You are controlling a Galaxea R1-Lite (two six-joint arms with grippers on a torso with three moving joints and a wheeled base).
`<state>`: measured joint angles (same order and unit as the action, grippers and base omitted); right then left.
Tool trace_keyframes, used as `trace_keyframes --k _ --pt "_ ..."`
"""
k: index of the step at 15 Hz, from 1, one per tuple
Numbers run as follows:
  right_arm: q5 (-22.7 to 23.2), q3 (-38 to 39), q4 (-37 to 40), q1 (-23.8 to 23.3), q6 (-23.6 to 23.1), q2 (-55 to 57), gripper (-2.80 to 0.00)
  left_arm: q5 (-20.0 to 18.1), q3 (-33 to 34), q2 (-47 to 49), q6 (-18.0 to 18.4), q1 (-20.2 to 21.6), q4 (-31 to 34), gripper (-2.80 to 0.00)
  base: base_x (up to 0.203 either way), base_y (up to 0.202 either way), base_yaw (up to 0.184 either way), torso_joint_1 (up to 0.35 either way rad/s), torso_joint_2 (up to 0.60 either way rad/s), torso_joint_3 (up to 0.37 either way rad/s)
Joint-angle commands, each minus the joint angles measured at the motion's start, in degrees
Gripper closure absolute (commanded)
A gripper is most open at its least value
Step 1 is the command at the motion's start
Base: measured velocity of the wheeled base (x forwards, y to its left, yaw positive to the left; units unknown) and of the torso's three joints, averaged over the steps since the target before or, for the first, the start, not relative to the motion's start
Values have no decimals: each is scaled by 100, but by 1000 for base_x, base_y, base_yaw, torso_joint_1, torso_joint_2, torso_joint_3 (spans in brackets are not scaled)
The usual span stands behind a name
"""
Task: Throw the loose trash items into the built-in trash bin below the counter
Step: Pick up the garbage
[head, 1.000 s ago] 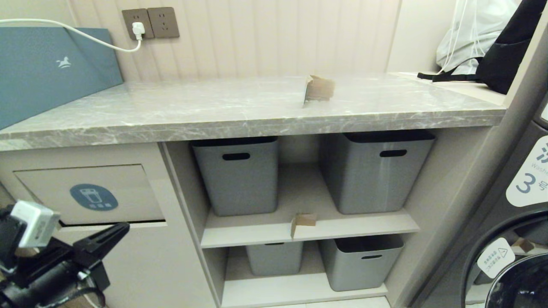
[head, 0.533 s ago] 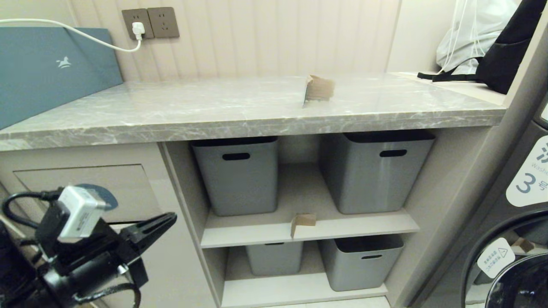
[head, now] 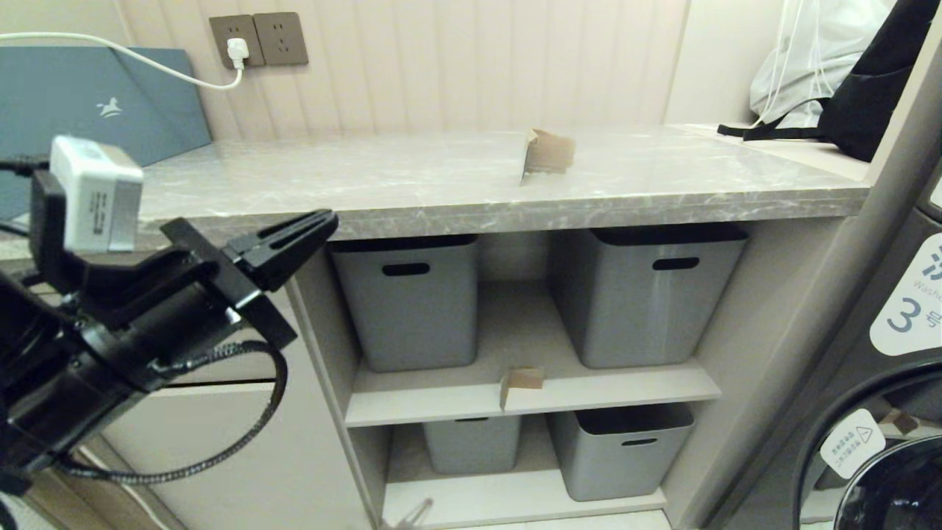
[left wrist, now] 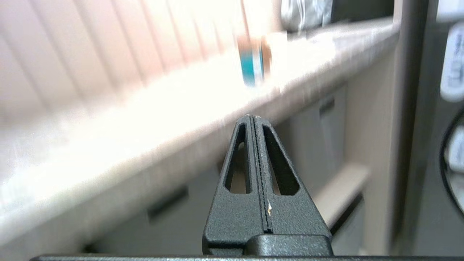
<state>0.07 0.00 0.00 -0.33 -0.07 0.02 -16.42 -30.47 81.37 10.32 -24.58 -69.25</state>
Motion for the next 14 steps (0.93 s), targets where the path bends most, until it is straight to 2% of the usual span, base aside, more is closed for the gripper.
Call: trace_keyframes --k 1,5,7,8,10,11,12,14 --pt "1 0 0 -2 -1 -2 0 -7 -623 55 44 -110 298 0 0 0 0 0 0 0" --pt "1 0 0 -2 -1 -2 0 59 -2093 192 208 -302 2027 0 0 0 0 0 0 0" --pt "1 0 0 -2 -1 -2 0 291 -2959 343 192 -491 3045 0 0 0 0 0 0 0" --pt "1 0 0 -2 -1 -2 0 534 -3355 415 159 -700 3682 0 0 0 0 0 0 0" --pt "1 0 0 -2 -1 -2 0 1434 -4058 704 36 -1255 4589 0 0 0 0 0 0 0" --pt "1 0 0 6 -1 -2 0 1761 -4269 847 -127 -1483 4793 0 0 0 0 0 0 0" --pt "1 0 0 2 -1 -2 0 1909 -4452 1019 -271 -1737 4861 0 0 0 0 0 0 0" --pt "1 0 0 -2 -1 -2 0 2001 -4636 1325 -332 -1970 4885 0 0 0 0 0 0 0"
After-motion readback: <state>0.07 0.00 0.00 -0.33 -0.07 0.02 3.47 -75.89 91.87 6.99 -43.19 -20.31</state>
